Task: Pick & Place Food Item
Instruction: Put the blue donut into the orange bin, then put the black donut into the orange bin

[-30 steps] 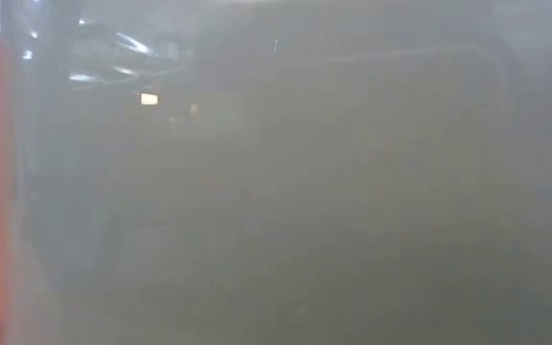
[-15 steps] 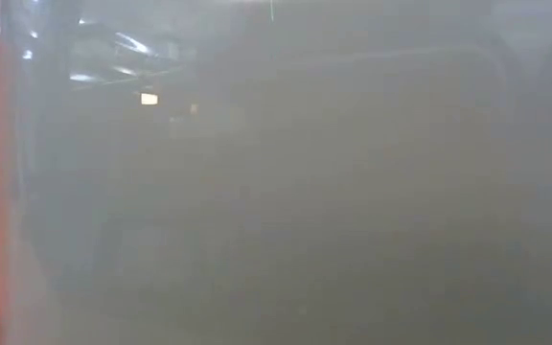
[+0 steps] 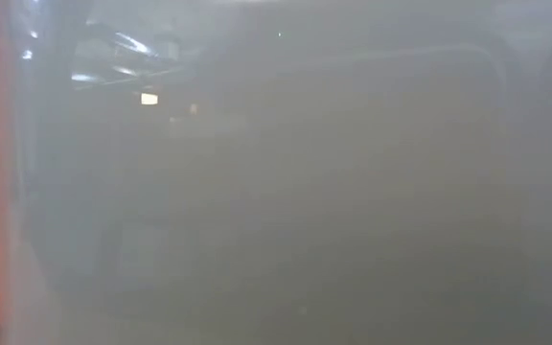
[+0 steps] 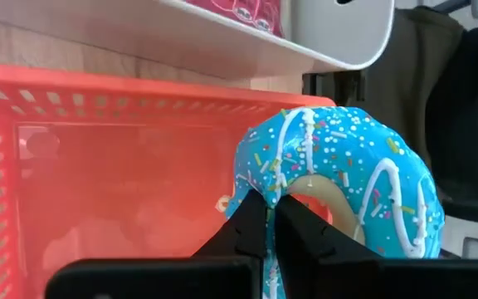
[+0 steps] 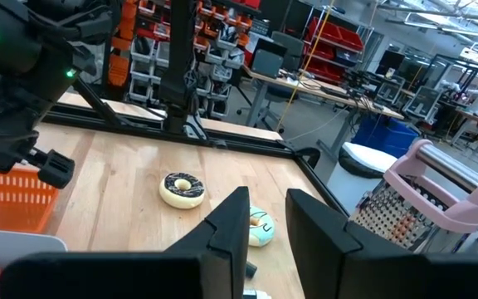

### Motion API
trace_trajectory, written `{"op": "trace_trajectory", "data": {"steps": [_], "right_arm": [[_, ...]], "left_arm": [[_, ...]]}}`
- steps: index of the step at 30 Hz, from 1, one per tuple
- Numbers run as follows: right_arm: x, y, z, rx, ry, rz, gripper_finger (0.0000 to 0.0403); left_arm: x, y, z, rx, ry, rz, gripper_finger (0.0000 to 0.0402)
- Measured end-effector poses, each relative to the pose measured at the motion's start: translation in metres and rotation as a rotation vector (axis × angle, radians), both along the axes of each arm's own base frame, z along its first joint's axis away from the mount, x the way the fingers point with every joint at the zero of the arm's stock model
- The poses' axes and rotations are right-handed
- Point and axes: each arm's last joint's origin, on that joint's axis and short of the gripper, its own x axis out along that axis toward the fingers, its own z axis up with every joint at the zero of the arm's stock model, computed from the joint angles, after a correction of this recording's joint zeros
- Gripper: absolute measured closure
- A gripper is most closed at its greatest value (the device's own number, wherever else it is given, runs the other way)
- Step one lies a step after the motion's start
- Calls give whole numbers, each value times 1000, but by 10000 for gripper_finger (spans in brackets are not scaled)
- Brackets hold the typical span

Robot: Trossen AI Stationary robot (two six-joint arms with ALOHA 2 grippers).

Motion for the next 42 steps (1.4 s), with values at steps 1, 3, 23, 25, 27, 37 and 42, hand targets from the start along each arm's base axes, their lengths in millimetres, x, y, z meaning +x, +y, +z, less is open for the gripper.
{"op": "trace_trajectory", "data": {"steps": [1, 3, 23, 25, 27, 37, 42], "right_arm": [[0, 0, 0, 0, 0, 0, 332], [0, 0, 0, 0, 0, 0, 332], [0, 0, 0, 0, 0, 0, 332], [0, 0, 0, 0, 0, 0, 332], [0, 0, 0, 0, 0, 0, 332], [0, 0, 0, 1, 0, 0, 332], [0, 0, 0, 3, 0, 0, 332]], "left_arm": [[0, 0, 0, -1, 2, -5, 387], [0, 0, 0, -2, 5, -5, 389], [-2, 1, -1, -2, 42, 28, 252], [-2, 1, -1, -2, 42, 27, 232], [-2, 1, -1, 0, 38, 21, 217], [0, 23, 15, -14, 55, 68, 188], [-10, 37, 44, 65, -41, 102, 188]]}}
